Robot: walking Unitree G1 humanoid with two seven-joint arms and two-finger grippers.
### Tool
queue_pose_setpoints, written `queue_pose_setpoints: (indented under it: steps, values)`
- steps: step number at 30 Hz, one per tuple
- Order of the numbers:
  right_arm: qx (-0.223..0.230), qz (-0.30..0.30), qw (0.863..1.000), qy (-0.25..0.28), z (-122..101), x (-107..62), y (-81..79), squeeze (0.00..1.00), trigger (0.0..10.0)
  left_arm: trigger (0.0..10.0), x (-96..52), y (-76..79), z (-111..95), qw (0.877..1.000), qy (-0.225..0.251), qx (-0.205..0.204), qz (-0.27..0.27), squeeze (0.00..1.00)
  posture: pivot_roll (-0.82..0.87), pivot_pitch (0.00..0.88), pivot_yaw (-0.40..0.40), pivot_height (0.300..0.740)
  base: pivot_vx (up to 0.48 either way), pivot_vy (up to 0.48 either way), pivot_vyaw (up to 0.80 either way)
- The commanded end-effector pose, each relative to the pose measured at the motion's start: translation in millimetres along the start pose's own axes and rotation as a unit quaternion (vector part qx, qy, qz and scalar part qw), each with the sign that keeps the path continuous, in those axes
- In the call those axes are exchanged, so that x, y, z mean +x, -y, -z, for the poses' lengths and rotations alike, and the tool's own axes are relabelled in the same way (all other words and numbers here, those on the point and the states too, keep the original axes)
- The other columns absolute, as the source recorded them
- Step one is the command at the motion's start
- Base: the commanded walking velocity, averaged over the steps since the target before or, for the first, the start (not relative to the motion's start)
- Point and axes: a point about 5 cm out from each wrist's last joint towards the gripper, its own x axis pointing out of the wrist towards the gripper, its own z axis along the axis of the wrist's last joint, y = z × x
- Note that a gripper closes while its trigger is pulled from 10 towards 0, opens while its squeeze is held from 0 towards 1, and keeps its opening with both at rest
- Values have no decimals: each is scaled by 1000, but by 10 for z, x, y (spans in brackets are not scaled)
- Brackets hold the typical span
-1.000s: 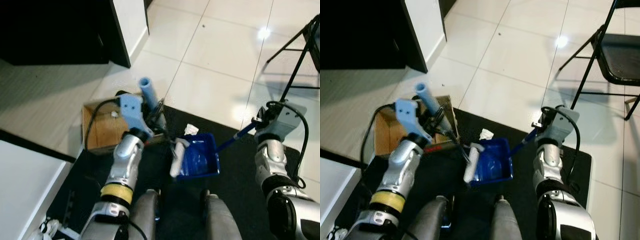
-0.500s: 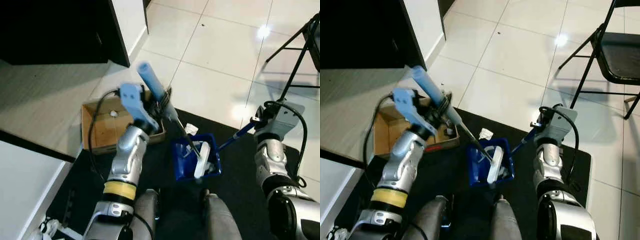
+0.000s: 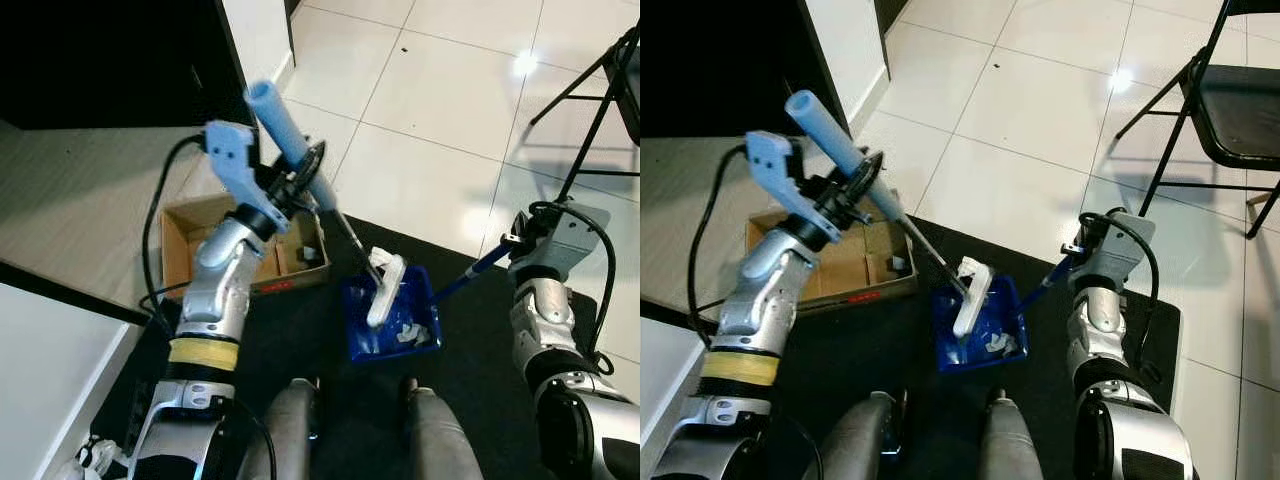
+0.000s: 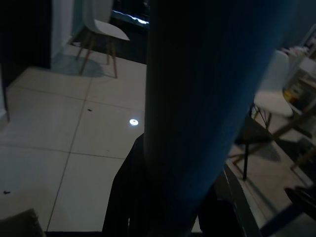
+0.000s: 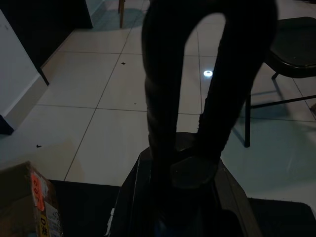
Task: Sweep floor
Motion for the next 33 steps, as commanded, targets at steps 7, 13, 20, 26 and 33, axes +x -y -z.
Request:
queue_pose_setpoints:
  steps: [7,13,20,26,33]
  values:
    - [1,17,1000,-14,52,-41,160,0,10000,10000,-46,-57,47,998,-3,56,-11,0,28,216,15,740,0,0,0]
    - [-1,17,1000,-15,77,-65,161,0,10000,10000,-96,71,338,990,-38,133,-16,0,12,215,19,740,0,0,0]
    - [0,15,1000,-17,93,-77,147,0,10000,10000,-162,172,487,984,-71,159,42,0,9,216,20,740,0,0,0]
    - [-2,15,1000,-18,95,-76,149,0,10000,10000,-236,299,624,984,-91,135,71,0,10,217,19,740,0,0,0]
    - [-2,18,1000,-18,74,-56,160,0,10000,10000,-158,396,596,994,-60,78,56,0,12,217,18,740,0,0,0]
